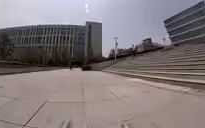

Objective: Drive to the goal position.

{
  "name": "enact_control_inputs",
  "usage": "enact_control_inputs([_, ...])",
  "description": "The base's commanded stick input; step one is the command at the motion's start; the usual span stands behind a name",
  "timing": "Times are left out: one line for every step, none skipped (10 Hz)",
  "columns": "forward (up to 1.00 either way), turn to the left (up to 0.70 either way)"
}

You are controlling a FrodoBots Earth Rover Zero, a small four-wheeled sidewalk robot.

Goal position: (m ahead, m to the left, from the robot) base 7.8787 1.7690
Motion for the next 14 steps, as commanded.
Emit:
enact_control_inputs([1.00,-0.01])
enact_control_inputs([1.00,-0.01])
enact_control_inputs([1.00,-0.01])
enact_control_inputs([1.00,-0.01])
enact_control_inputs([1.00,-0.01])
enact_control_inputs([1.00,-0.01])
enact_control_inputs([1.00,-0.01])
enact_control_inputs([1.00,-0.01])
enact_control_inputs([1.00,-0.01])
enact_control_inputs([1.00,-0.01])
enact_control_inputs([1.00,-0.01])
enact_control_inputs([1.00,-0.01])
enact_control_inputs([1.00,-0.01])
enact_control_inputs([1.00,-0.01])
